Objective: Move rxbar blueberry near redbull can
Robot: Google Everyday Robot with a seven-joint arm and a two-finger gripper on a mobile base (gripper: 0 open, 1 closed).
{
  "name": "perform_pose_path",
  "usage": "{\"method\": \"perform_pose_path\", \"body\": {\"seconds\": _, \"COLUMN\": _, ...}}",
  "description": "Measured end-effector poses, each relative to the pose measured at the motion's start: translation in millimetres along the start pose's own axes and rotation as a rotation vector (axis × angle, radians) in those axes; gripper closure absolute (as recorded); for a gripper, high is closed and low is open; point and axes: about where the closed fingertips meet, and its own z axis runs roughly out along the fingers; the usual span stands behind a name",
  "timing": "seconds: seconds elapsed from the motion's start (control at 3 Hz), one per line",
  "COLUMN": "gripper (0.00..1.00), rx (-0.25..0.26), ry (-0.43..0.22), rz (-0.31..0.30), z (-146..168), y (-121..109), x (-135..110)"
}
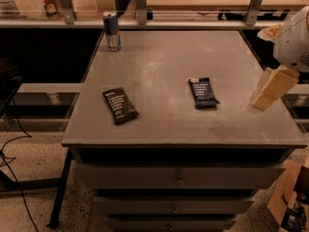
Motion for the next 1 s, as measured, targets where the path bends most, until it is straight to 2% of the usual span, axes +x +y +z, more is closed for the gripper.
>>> {"method": "perform_pose_path", "body": {"seconds": 0.33, "gripper": 0.00, "rx": -0.007, "ry": -0.062, "rz": -0.008, "z": 27.3, "y": -10.4, "x": 3.7}}
{"method": "perform_pose_path", "body": {"seconds": 0.67, "gripper": 0.00, "rx": -0.036, "ry": -0.118, "rz": -0.003, "z": 56.6, "y": -13.3, "x": 3.7}}
{"method": "perform_pose_path", "body": {"seconds": 1.0, "gripper": 0.00, "rx": -0.062, "ry": -0.171, "rz": 0.042, "z": 82.3, "y": -15.3, "x": 10.6}}
